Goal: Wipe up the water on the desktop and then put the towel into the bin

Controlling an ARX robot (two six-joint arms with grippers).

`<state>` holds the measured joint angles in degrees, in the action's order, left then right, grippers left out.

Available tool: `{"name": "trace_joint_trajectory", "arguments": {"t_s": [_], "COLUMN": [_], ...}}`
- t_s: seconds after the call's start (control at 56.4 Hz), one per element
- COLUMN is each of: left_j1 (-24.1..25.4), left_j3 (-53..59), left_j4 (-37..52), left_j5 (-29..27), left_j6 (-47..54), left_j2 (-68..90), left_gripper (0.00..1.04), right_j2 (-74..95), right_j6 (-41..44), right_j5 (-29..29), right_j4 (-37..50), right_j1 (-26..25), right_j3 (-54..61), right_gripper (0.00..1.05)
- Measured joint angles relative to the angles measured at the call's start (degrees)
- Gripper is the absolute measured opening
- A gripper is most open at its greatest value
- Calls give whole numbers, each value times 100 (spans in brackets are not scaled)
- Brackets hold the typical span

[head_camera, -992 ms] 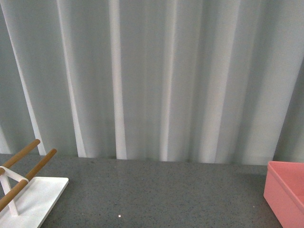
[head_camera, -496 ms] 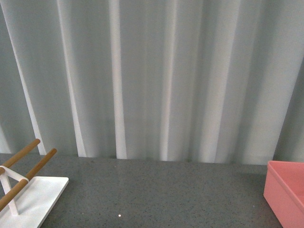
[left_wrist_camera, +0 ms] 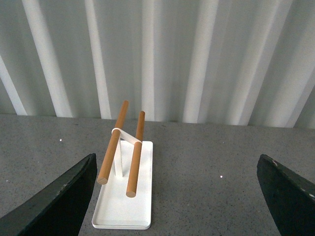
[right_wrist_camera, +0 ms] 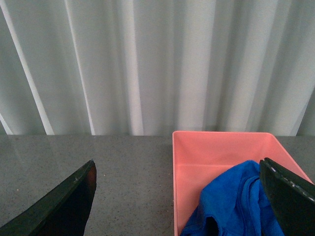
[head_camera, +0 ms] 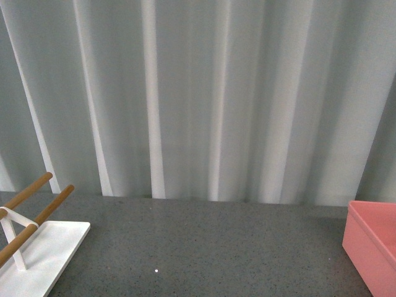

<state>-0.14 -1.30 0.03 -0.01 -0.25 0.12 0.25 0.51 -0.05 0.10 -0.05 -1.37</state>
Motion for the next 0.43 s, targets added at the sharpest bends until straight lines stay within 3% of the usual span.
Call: {"name": "trace_joint_trajectory", "arguments": {"t_s": [0.425], "left_j1": [0], "left_j3": [0], "left_j4": [0], "left_j5": [0], "left_j6": [0], "left_j2": [0], "left_gripper": [98], "right_j2": [0], "right_j6": [0], "right_j5": [0], "right_j4": [0], "right_j1": [0], "right_j3": [0], "right_gripper": [98]}}
